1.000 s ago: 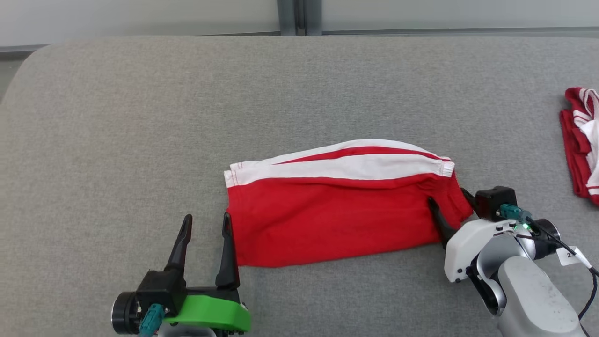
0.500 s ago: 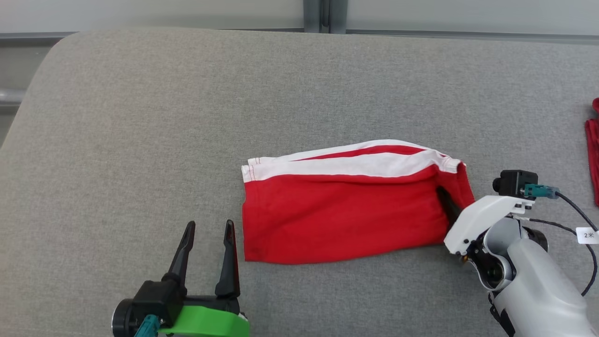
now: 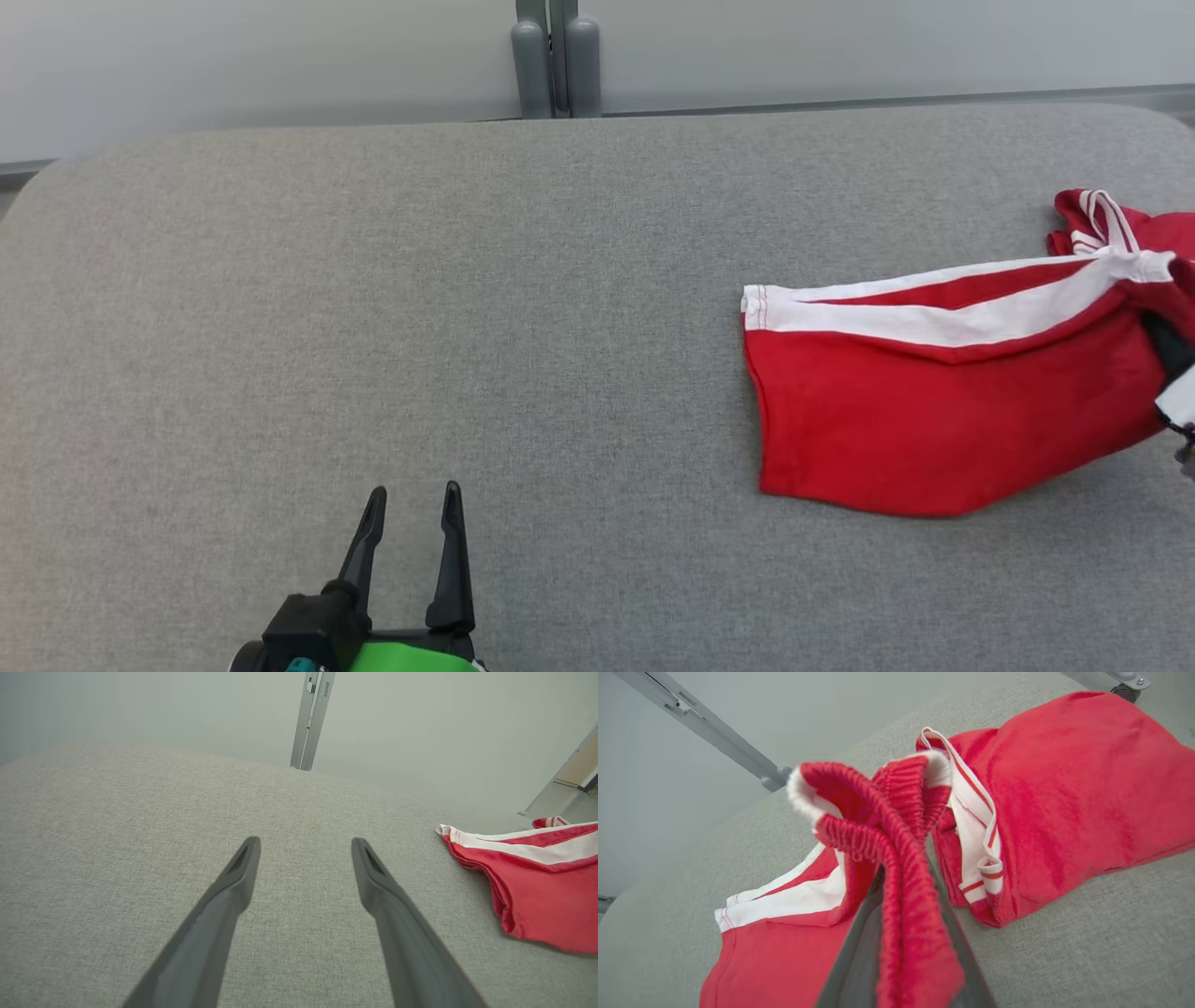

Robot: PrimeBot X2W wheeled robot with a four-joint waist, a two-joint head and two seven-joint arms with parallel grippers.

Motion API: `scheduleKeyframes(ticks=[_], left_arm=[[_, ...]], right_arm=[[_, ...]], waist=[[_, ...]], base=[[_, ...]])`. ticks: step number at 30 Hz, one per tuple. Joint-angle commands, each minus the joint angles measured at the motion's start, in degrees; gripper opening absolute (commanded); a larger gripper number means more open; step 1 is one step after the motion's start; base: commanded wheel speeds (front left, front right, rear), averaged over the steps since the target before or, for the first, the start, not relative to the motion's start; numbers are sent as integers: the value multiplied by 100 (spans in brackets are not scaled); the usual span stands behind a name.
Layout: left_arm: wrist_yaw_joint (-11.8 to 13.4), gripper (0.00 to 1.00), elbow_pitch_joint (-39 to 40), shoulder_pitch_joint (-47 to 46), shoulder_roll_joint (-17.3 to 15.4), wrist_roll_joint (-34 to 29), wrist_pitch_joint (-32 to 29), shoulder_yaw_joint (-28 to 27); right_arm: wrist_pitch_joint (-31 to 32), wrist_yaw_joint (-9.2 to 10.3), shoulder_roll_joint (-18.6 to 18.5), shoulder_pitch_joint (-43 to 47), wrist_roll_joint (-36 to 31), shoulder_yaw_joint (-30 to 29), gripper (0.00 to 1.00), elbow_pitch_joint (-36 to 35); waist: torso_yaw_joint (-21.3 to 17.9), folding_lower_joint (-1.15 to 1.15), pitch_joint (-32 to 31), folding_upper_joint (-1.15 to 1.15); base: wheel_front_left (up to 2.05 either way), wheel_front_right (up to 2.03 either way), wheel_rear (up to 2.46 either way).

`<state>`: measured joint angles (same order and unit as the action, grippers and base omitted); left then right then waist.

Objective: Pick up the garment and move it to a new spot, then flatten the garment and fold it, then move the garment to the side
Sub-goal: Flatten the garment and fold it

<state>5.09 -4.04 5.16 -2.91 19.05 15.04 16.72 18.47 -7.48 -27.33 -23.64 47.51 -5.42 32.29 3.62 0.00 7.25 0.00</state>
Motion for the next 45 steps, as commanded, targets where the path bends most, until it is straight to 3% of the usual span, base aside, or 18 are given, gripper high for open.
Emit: scheduleKeyframes(ticks=[1,6,8,12,16,17,18,21,22,24,25,26,31,34,38,41,45], left_arm=[[7,100,-15,77,-4,65,15,-2],[50,100,-95,98,-5,85,15,36],[80,100,-143,98,-5,86,15,29],[52,100,-254,29,-5,59,15,125],[57,100,-346,-101,-5,13,15,103],[60,100,-367,-117,-6,14,15,76],[65,100,-371,-134,-6,17,15,44],[46,100,-400,-139,-6,8,15,-32],[46,100,-407,-129,-6,16,15,-47],[24,100,-448,-115,-6,41,15,-30],[12,100,-464,-116,-6,56,15,-11],[12,100,-481,-118,-6,79,15,17],[29,100,-540,-28,-6,158,15,52],[26,100,-559,100,-6,166,15,-9],[-6,100,-512,281,-6,34,15,-141],[-56,100,-383,378,-8,-58,15,-327],[-216,100,-149,547,-7,-270,15,-606]], right_arm=[[182,-2,105,-34,-74,57,0,-217],[789,-2,735,151,-402,370,0,-1123],[877,-2,1301,61,-671,474,0,-1282],[784,-1,2187,-198,-1380,559,0,-995],[564,-2,2428,-336,-1885,730,4,-566],[485,-3,2438,-361,-1827,818,10,-484],[376,-2,2443,-395,-1686,956,26,-404],[180,-2,2432,-429,-1307,1372,23,-190],[103,-1,2414,-466,-1180,1506,18,-112],[-53,-2,2427,-550,-935,1741,20,4],[-143,-2,2429,-591,-819,1828,42,48],[-259,-2,2433,-633,-669,1925,100,112],[-797,-2,2434,-694,-78,2461,100,68],[-1164,-2,2441,-466,245,2935,100,-479],[-1821,-1,2386,287,690,2948,100,-1482],[-2390,-1,1915,896,136,2776,100,-1984],[-3236,-1,1204,1651,-1425,2219,100,-1996]], waist=[[-93,0,-105,0],[-85,0,-100,0],[-124,0,-61,0],[-158,0,12,0],[-92,0,49,0],[-74,0,47,0],[-55,0,49,0],[-52,0,48,0],[-59,0,42,0],[-75,0,28,0],[-80,0,22,0],[-85,0,9,0],[-145,0,-92,0],[-224,0,-204,0],[-301,0,-443,0],[-421,0,-566,0],[-648,0,-710,0]], base=[[0,0,0],[0,0,0],[0,0,0],[0,0,0],[0,0,0],[0,0,0],[0,0,0],[0,0,0],[0,0,0],[0,0,0],[0,0,0],[0,0,0],[0,0,0],[0,0,0],[0,0,0],[0,0,0],[0,0,0]])
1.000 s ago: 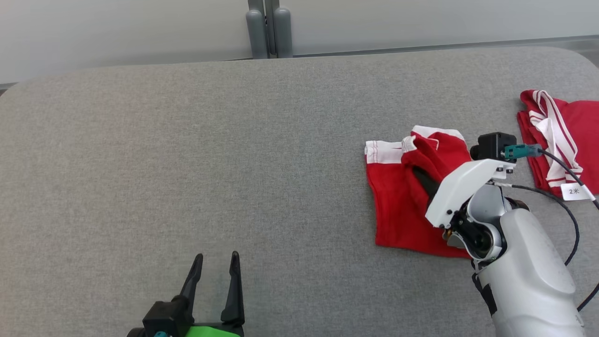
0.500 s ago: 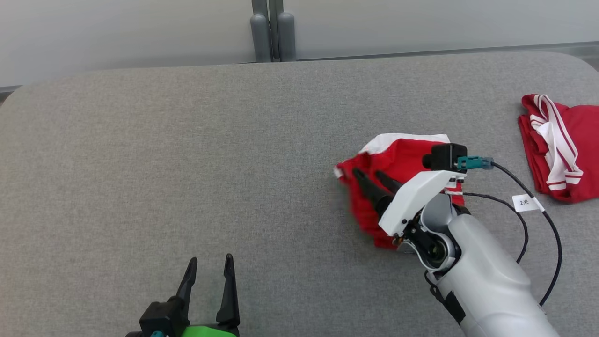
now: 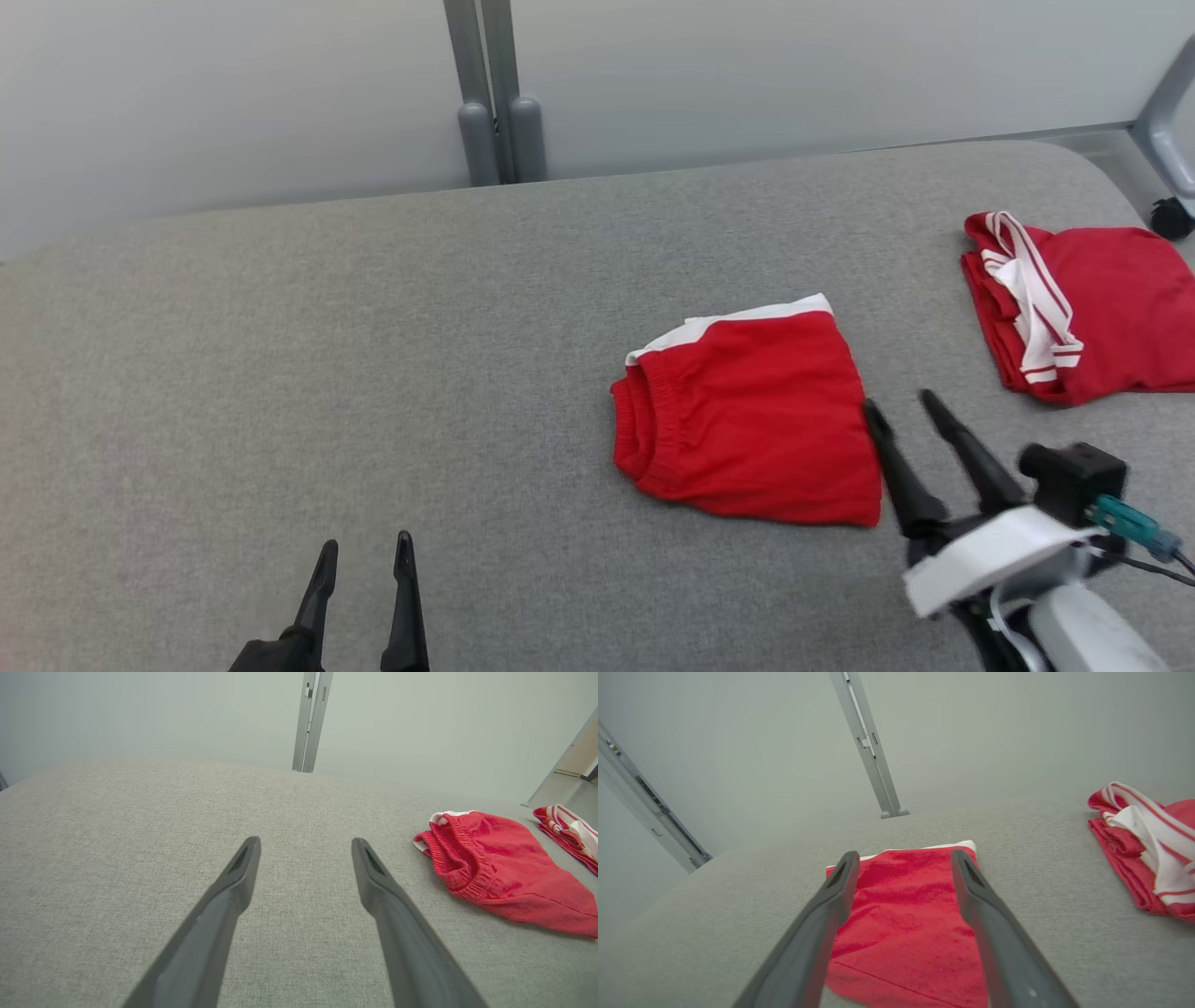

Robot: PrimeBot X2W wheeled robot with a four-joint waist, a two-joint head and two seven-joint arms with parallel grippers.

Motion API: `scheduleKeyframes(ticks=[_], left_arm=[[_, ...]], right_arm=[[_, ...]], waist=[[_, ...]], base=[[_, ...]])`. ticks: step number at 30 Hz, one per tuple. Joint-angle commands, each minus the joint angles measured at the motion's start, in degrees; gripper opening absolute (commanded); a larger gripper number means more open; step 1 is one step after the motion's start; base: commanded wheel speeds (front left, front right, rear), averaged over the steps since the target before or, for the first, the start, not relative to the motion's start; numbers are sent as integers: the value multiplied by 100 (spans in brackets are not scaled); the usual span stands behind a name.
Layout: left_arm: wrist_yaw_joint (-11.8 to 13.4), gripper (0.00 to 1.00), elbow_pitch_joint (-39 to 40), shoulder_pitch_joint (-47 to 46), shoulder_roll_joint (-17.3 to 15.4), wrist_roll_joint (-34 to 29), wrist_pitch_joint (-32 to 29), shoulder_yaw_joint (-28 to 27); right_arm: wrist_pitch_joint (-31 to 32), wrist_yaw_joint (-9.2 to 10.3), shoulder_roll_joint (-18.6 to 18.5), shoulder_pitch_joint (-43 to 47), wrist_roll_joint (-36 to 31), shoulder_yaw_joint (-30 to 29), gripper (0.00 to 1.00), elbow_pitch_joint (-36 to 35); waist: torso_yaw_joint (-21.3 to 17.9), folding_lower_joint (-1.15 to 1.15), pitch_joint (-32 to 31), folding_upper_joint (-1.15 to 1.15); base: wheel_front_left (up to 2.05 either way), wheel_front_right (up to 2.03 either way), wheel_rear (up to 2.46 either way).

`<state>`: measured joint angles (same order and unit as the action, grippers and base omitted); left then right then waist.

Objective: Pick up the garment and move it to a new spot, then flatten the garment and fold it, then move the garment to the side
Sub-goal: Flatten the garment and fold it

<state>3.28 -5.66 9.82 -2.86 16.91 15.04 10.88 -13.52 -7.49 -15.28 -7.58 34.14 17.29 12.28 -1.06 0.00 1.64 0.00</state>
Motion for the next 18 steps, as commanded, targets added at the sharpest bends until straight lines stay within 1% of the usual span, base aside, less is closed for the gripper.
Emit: scheduleKeyframes(ticks=[1,3,4,6,8,10,14,18], left_arm=[[-81,100,55,111,-11,-109,15,-62],[-205,100,155,146,-12,-181,15,-146],[-269,100,188,153,-13,-198,14,-184],[-385,100,252,161,-13,-179,15,-276],[-479,100,292,157,-12,-294,15,-345],[-545,100,271,180,-13,-359,15,-418],[-691,100,60,210,-13,-464,15,-445],[-744,100,-65,145,-13,-472,15,-517]], right_arm=[[-102,0,-67,167,-404,-289,100,61],[-161,-1,-44,443,-939,-838,100,81],[-165,0,-130,537,-1379,-1156,100,-57],[-163,0,-5,848,-1766,-1613,100,-176],[-165,-1,-2,1030,-2177,-1964,100,-367],[-166,1,72,1178,-2404,-2291,100,-499],[-165,1,117,1418,-2607,-2462,100,-528],[-165,1,78,1470,-2627,-2290,100,-400]], waist=[[-220,0,-176,0],[-281,0,-217,0],[-303,0,-229,0],[-326,0,-255,0],[-335,0,-268,0],[-332,0,-292,0],[-293,0,-368,0],[-215,0,-390,0]], base=[[0,0,0],[0,0,0],[0,0,0],[0,0,0],[0,0,0],[0,0,0],[0,0,0],[0,0,0]])
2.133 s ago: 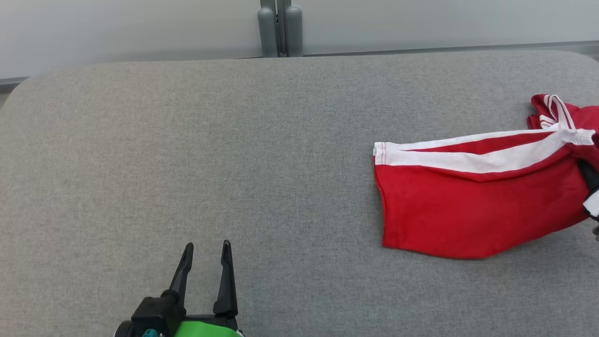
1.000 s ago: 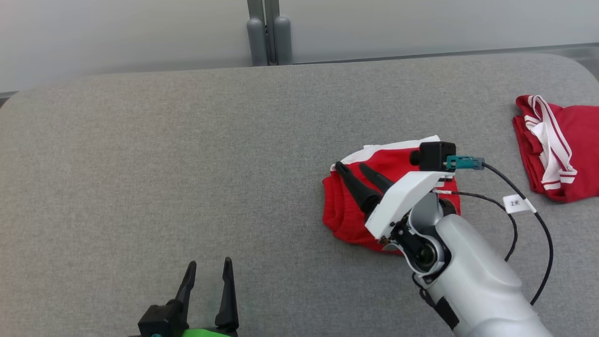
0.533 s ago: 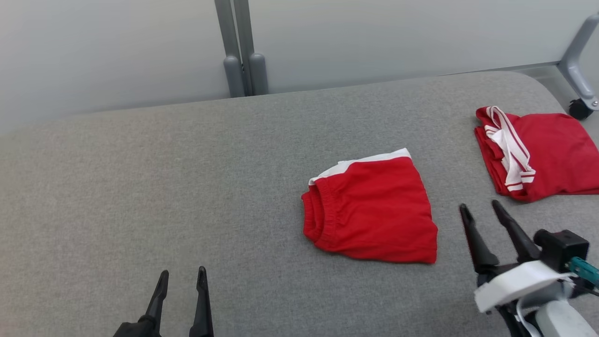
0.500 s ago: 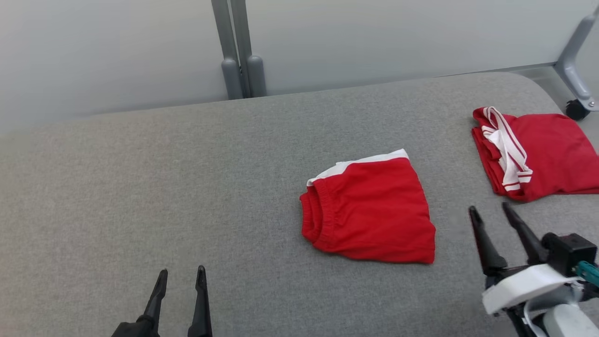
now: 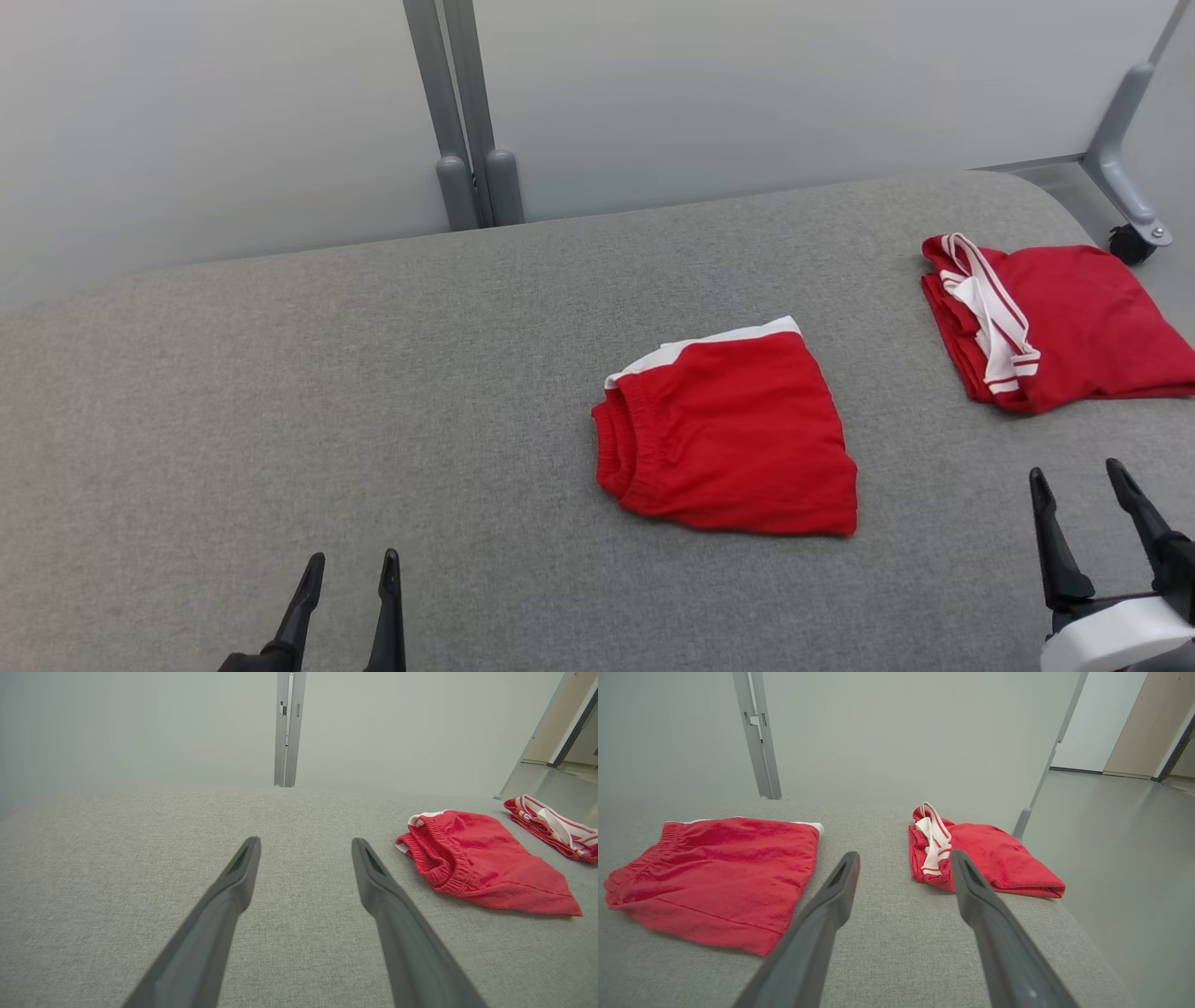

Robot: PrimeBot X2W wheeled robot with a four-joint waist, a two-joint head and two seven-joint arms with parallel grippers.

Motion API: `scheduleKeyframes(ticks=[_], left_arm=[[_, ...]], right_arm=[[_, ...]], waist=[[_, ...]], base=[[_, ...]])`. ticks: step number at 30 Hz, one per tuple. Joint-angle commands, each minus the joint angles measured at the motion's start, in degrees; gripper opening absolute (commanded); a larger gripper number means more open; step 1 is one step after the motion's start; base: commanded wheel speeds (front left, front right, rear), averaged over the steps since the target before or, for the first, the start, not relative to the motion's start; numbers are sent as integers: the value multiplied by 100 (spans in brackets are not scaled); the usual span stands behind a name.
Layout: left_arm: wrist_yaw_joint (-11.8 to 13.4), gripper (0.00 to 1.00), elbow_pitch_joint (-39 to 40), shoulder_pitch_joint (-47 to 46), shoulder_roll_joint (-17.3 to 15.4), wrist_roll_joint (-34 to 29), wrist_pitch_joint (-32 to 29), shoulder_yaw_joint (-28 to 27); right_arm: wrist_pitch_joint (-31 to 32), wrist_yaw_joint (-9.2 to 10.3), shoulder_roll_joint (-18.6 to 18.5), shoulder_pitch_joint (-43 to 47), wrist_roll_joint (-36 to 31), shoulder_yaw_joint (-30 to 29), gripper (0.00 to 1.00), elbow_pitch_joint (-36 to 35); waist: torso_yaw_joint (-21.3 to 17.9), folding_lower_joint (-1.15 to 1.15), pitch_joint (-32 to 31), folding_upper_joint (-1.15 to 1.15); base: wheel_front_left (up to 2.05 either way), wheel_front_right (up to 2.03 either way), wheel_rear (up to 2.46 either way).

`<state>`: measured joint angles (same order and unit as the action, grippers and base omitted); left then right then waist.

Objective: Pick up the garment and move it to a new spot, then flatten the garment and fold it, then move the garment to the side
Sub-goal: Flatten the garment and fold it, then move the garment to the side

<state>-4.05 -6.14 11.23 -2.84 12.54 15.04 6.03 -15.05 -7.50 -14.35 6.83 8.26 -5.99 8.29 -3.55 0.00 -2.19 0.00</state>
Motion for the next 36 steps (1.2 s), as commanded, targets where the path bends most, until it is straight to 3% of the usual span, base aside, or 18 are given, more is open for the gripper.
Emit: scheduleKeyframes(ticks=[1,8,29,36], left_arm=[[-8,100,-39,-9,-15,-15,15,-46],[163,100,-270,-66,-15,21,15,-222],[209,100,-394,72,-15,119,15,-439],[226,100,-318,-31,-15,139,15,-459]], right_arm=[[-12,2,-16,16,-12,76,100,30],[-13,2,-20,-90,100,408,100,113],[-14,2,-19,-317,187,807,100,317],[-13,2,-175,-935,630,1041,100,373]], waist=[[50,0,-9,0],[172,0,-32,0],[470,0,-147,0],[474,0,72,0]], base=[[0,0,0],[0,0,0],[0,0,0],[0,0,0]])
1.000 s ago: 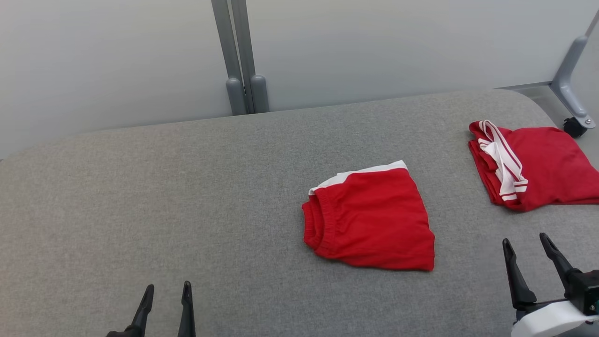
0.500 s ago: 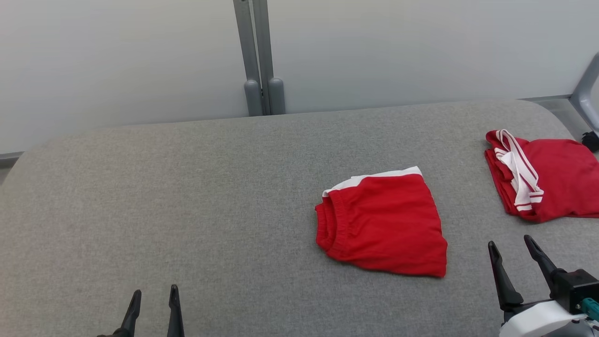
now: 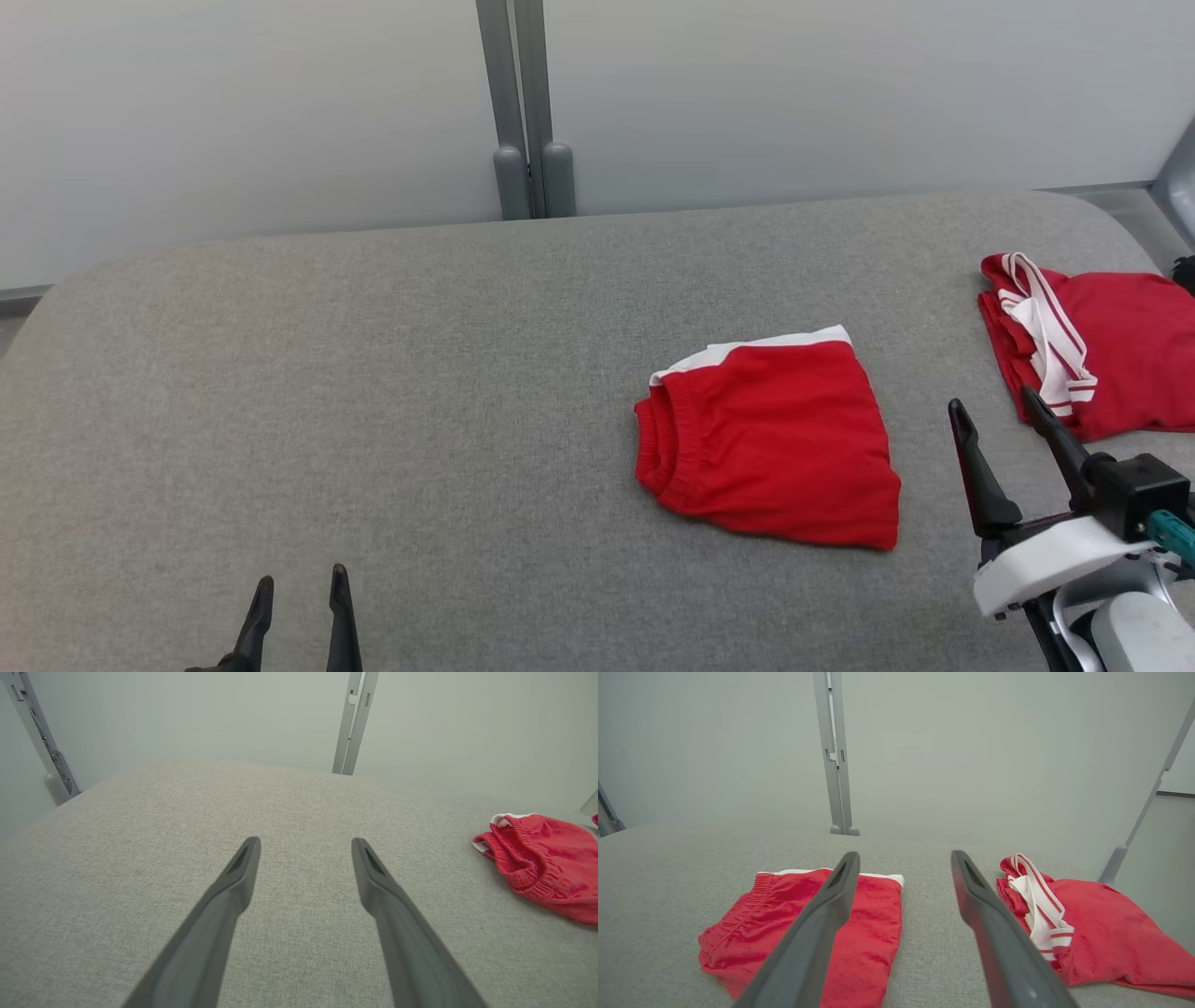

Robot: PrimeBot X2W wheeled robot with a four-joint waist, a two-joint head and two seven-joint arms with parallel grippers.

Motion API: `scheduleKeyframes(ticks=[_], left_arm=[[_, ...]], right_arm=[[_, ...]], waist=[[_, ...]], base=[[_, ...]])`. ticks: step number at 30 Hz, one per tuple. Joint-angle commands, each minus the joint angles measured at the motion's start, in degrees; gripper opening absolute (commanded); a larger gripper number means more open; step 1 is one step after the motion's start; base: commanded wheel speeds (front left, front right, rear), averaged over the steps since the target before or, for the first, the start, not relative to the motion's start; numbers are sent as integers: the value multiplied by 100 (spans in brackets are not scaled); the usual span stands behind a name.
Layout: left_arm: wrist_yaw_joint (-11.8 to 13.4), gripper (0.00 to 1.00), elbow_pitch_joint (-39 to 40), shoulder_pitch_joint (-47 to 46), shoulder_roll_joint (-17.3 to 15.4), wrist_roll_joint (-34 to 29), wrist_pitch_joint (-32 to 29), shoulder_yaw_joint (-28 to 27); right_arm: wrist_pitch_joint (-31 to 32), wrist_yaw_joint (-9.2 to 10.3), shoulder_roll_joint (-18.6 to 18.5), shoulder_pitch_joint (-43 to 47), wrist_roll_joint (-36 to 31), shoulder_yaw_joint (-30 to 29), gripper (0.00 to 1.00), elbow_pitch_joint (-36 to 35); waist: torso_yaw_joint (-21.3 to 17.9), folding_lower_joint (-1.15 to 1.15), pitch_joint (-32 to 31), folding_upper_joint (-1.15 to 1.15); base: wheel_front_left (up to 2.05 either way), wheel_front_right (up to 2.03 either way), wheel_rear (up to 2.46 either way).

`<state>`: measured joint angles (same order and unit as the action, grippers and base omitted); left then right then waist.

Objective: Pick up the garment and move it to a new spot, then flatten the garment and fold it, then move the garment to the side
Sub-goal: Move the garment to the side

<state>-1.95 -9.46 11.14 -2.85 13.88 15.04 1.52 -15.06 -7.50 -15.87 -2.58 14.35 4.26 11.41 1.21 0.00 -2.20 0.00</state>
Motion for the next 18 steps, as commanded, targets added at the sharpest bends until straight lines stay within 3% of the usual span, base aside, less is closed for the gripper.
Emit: scheduleKeyframes(ticks=[1,9,18], left_arm=[[26,100,18,-50,-13,20,15,12],[81,100,-38,-444,-14,58,15,277],[280,100,-103,-975,-14,221,15,603]], right_arm=[[47,2,-55,-135,131,117,100,267],[1662,3,-193,-1613,709,762,100,1740],[2174,2,-42,-2577,1233,895,100,3021]], waist=[[2,0,124,0],[218,0,829,0],[663,0,1425,0]], base=[[0,0,0],[0,0,0],[0,0,0]])
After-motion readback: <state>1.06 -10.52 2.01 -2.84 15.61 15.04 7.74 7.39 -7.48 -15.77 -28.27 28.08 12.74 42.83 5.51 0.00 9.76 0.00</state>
